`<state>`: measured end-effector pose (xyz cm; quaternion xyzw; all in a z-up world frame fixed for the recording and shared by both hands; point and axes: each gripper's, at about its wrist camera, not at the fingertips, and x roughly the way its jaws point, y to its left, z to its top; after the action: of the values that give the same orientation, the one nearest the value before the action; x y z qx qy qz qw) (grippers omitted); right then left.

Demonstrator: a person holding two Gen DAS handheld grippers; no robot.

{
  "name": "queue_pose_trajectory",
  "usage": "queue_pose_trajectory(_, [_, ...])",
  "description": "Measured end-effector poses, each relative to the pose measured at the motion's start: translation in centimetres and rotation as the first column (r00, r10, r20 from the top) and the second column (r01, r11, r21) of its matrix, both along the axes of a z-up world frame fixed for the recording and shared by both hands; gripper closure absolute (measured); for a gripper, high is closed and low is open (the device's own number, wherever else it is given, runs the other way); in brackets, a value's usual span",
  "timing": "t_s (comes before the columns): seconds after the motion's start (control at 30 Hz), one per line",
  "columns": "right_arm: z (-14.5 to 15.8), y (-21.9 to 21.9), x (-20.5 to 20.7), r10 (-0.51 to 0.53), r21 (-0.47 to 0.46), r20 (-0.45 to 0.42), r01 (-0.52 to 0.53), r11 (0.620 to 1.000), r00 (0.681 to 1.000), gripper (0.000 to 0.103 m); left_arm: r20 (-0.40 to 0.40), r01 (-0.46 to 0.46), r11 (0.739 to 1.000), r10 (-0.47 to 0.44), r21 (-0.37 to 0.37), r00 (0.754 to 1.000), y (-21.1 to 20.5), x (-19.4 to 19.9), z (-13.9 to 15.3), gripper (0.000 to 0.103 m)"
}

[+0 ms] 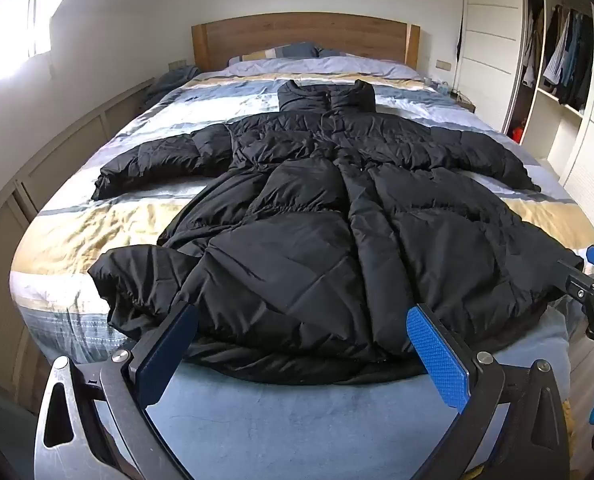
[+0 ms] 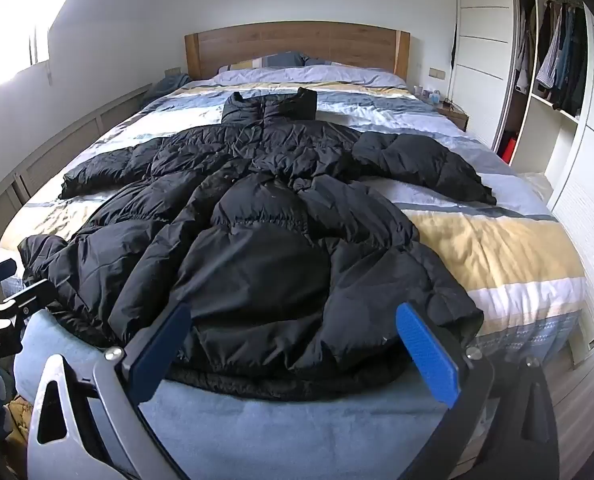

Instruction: Fold large clothes

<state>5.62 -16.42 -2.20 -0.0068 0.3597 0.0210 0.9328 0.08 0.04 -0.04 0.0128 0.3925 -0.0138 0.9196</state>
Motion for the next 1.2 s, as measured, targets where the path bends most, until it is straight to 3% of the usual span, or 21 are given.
queue_pose_trajectory(0.7, [0.1,0.5,0.9,0.0,-0.01,-0.012,0.0,1.0,1.0,0.0,0.01,0.004,1.0,-0.003,-0.026,1.0,0.0,0.5,-0.5,0.001])
queue_pose_trajectory(1.2, [-1.7,0.0,2.2,-0.005,-0.021,-0.057,0.004,1.0,0.998,0.0,-0.019,0.004,0.999,-0.005,-0.046,1.0,0.3,1.4,-1.4,0.001])
